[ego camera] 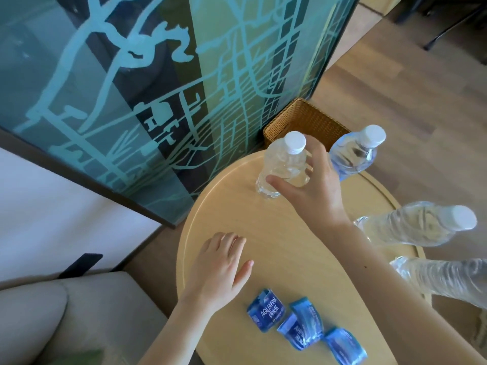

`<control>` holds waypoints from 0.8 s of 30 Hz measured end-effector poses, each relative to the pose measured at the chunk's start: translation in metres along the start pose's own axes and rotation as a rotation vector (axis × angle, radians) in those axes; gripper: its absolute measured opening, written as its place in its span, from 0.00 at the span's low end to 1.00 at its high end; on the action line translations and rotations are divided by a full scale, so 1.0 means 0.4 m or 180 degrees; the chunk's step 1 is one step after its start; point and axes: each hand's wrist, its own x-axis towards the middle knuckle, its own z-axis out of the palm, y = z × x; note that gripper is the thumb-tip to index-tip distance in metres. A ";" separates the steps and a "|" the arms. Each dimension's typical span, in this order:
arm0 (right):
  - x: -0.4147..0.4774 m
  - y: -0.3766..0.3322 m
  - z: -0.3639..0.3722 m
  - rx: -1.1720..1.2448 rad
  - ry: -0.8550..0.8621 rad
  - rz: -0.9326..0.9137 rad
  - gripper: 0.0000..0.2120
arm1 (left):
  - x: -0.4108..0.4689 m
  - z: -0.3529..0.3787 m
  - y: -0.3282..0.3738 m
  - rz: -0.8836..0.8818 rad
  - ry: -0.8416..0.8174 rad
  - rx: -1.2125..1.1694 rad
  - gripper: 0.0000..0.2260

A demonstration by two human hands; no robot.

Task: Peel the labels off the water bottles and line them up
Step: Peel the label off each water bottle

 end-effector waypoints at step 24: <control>-0.004 0.079 -0.141 0.0311 0.0746 0.0712 0.45 | 0.018 -0.047 0.147 0.0197 -0.0206 -0.0169 0.22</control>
